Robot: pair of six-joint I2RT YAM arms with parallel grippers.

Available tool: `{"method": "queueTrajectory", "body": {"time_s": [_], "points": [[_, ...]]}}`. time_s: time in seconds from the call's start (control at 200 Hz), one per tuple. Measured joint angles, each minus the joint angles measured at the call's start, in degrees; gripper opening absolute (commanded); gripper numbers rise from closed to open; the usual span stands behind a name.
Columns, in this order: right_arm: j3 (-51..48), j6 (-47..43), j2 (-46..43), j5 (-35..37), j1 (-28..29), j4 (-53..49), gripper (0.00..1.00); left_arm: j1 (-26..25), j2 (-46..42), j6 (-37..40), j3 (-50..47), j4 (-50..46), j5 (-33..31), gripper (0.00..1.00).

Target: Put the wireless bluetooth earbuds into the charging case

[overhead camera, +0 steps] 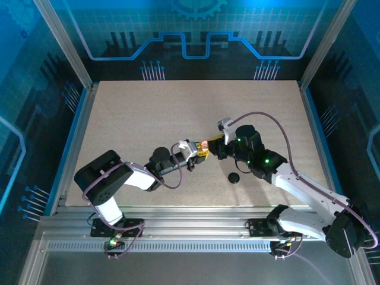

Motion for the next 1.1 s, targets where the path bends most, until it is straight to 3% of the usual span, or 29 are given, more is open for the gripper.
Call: {"method": "queueTrajectory", "body": {"time_s": [1.101], "points": [[-1.73,1.31,1.22,-1.55,0.15,4.46,0.22,0.00,-0.13,-0.07,0.00,0.42,-0.02,0.19]]}}
